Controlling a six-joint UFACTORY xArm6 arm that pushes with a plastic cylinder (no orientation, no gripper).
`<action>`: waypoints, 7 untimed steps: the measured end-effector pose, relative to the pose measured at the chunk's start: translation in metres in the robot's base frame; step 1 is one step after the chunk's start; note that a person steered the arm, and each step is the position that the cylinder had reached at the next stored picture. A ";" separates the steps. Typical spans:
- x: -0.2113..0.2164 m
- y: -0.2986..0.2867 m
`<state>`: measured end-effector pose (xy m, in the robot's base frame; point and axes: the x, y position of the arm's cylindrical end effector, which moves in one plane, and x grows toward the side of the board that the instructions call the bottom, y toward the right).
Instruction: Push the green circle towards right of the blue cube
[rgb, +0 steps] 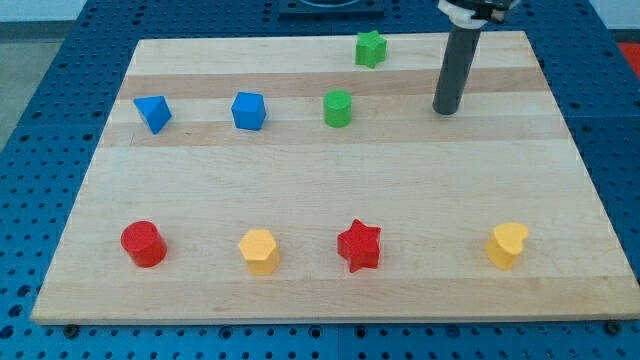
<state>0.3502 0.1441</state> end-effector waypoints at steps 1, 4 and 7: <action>0.000 -0.010; 0.001 -0.017; -0.017 -0.057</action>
<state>0.3328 0.0869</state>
